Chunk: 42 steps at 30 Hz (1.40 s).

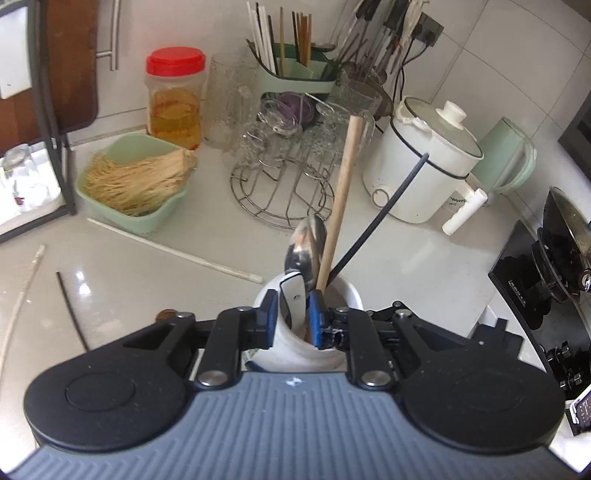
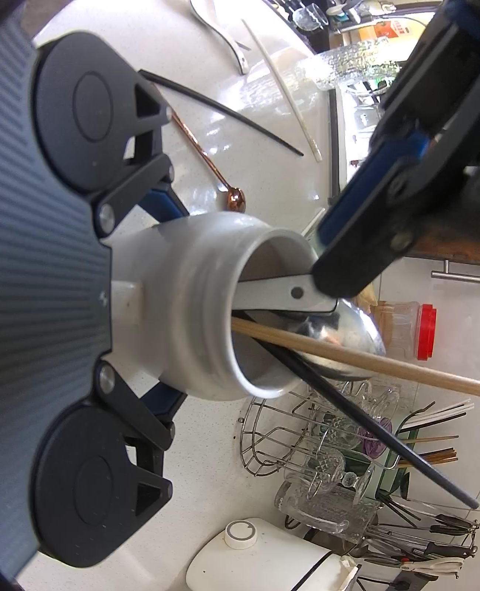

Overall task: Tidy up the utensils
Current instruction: 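Lower the white ceramic spoon into the mug and open the left tool, then move the left tool to the copper spoon and close on its handle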

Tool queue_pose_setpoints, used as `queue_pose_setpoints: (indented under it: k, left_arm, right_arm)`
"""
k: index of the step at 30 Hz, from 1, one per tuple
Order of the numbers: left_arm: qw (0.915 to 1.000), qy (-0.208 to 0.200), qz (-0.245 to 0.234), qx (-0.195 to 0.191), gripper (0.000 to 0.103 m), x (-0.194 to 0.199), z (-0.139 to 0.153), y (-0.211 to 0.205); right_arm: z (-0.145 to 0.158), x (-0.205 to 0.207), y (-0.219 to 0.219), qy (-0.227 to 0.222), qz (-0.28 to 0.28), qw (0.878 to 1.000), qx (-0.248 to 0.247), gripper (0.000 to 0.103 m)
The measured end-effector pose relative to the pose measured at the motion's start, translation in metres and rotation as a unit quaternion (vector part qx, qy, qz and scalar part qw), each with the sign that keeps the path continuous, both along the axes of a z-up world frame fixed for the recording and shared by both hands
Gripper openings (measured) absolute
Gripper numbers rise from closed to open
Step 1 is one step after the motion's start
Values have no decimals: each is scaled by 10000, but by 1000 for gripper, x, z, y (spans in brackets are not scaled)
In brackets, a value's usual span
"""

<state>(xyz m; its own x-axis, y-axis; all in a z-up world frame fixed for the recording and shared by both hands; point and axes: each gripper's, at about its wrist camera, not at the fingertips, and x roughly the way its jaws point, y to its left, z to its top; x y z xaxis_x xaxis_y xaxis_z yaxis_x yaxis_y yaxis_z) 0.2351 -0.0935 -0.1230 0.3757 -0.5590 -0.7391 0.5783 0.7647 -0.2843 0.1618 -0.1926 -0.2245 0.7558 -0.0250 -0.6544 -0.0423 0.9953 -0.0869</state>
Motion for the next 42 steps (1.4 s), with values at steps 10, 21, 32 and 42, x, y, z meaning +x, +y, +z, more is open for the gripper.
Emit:
queue_pose_setpoints:
  k: [10,21,32,42]
  left_arm:
    - [9982,-75,596,-34,25,-27,22,54]
    - [9888,155,1427,409,31,-55,-3,127]
    - [9809,476,1810,527,35,-54,-48,166]
    - [9878,504,1400,456,35,-6,-78,118]
  right_arm:
    - [-1,1,3,3,-49,10000,-4,92]
    - [-1,0,2,-24,-33,10000,-17,92]
    - [0,1,3,45,-47,10000,-35,92]
    - [0,2,3,67,-48,10000,-43,92]
